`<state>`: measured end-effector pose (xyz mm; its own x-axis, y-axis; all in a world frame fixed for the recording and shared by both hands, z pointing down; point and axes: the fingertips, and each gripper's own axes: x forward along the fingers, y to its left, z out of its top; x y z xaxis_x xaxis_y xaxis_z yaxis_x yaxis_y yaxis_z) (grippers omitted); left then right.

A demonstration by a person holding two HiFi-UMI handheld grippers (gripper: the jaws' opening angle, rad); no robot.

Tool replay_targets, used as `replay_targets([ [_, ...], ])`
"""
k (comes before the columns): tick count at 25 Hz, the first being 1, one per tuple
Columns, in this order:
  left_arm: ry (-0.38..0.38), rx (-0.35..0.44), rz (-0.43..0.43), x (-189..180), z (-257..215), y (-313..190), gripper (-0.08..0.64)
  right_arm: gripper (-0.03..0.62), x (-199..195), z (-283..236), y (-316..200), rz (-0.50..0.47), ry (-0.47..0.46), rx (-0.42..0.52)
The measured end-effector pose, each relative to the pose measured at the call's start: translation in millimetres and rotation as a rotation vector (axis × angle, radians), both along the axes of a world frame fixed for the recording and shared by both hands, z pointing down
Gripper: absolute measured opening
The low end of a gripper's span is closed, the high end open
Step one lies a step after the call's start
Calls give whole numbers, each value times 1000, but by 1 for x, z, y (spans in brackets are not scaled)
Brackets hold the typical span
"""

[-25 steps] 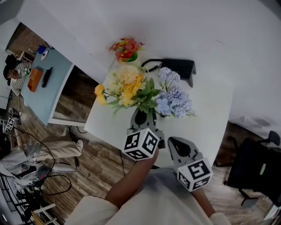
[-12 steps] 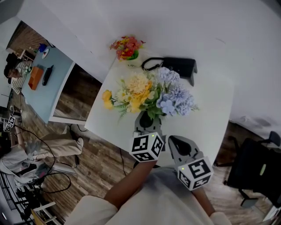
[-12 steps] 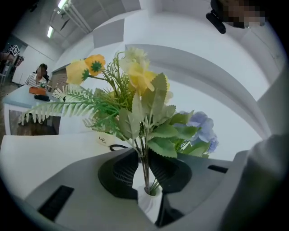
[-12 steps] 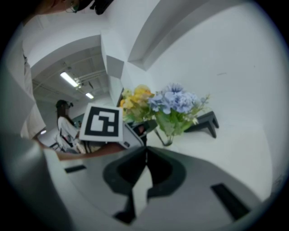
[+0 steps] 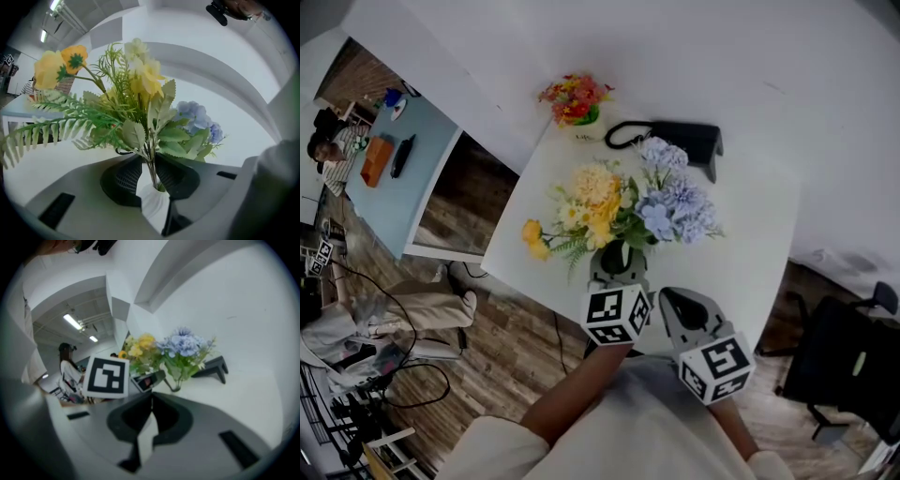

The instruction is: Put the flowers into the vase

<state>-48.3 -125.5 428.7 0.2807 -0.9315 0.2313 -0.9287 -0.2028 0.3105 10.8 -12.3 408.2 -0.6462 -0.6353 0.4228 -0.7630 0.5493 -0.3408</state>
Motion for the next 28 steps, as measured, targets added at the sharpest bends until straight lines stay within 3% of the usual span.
replay_targets([
  [14, -23, -10, 89, 13, 7, 15, 143, 23, -4, -3, 2, 2, 7, 12],
  [28, 3, -42, 129, 14, 13, 34, 146, 23, 1, -11, 4, 36, 15, 52],
])
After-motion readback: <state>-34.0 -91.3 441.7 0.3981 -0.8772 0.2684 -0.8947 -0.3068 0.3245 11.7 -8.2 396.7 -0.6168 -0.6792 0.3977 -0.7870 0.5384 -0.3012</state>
